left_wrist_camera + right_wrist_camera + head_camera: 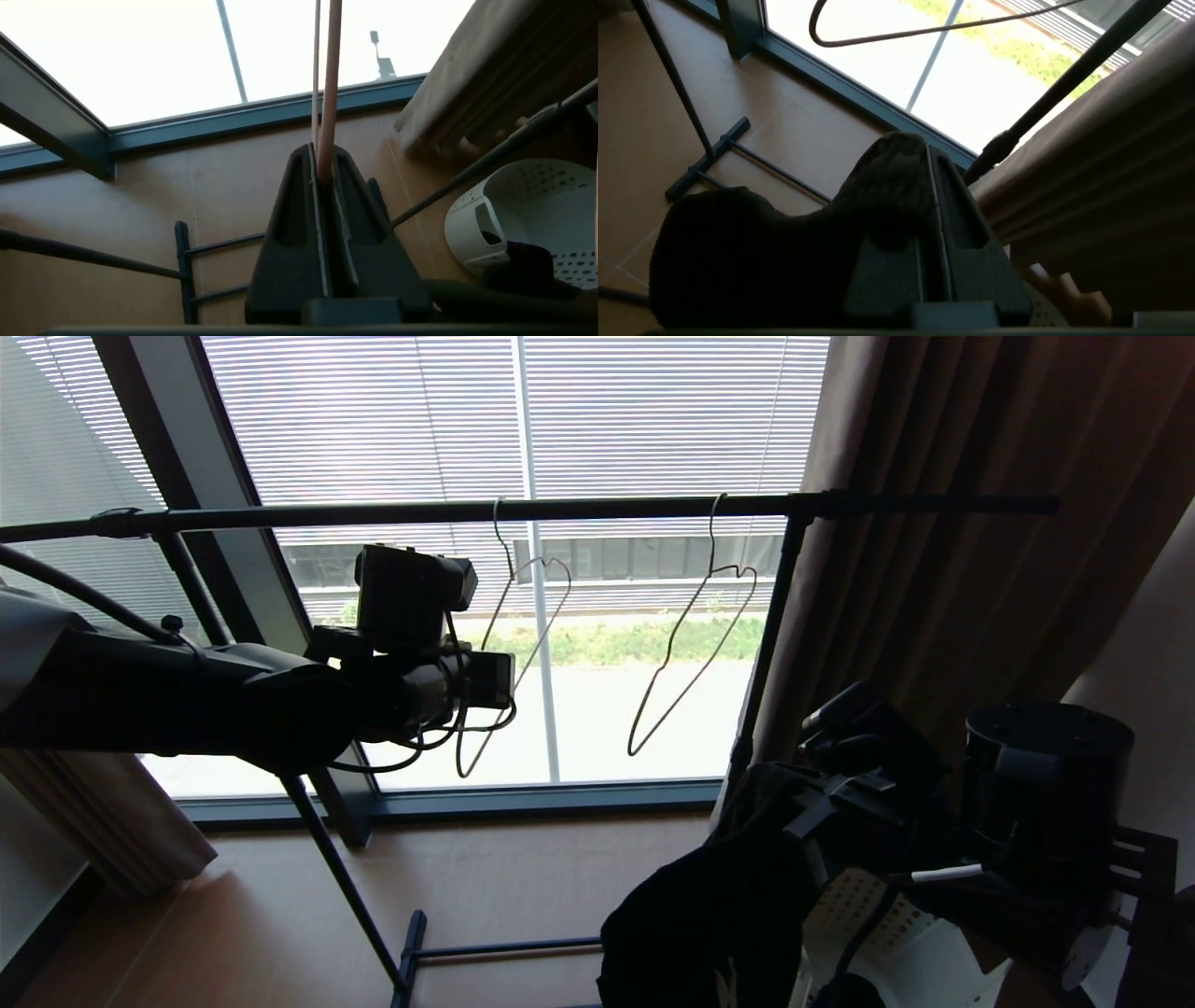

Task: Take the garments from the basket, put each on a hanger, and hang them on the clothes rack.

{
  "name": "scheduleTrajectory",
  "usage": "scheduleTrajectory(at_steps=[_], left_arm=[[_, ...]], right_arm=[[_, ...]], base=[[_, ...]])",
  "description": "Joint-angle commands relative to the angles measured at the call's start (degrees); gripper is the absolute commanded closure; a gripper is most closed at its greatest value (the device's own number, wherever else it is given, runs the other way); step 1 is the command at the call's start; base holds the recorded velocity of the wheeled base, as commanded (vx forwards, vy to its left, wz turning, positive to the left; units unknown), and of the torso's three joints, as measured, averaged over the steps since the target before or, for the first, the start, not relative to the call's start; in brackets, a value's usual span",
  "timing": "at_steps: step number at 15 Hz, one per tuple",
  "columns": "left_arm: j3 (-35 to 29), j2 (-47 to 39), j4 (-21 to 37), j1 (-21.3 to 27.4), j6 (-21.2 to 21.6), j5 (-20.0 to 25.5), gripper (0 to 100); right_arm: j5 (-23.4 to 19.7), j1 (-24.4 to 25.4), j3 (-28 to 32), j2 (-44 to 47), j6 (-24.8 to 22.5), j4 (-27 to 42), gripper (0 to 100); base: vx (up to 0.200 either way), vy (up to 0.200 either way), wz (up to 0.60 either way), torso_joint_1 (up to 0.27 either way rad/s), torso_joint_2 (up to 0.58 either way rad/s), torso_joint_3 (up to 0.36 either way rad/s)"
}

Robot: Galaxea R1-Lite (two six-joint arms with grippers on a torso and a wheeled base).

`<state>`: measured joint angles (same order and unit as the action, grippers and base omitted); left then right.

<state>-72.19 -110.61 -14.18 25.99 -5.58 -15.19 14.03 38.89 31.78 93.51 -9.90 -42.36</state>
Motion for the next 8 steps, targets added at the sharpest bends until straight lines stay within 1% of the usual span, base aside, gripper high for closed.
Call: scheduleTrajectory(at_steps=[1,4,5,8], left_arm=[[-0.1,0.7,-0.1,0.2,0.0,0.0,100],[-0.1,3.5,-0.1,1.3,0.1,0.1,100],[0.1,4.5,-0.1,1.9,0.9,0.1,100],[1.6,6.5,-0.1,2.4,1.5,0.1,100]], right_arm=[[0.0,0.0,0.0,0.3,0.0,0.0,100],[-0.1,0.0,0.0,0.3,0.0,0.0,100],[0.0,0.0,0.0,0.3,0.0,0.0,100],[0.0,0.1,0.0,0.4,0.0,0.0,100]], base=[[0.000,0.000,0.00,0.000,0.00,0.000],[0.000,0.000,0.00,0.000,0.00,0.000],[0.000,0.000,0.00,0.000,0.00,0.000],[0.000,0.000,0.00,0.000,0.00,0.000]])
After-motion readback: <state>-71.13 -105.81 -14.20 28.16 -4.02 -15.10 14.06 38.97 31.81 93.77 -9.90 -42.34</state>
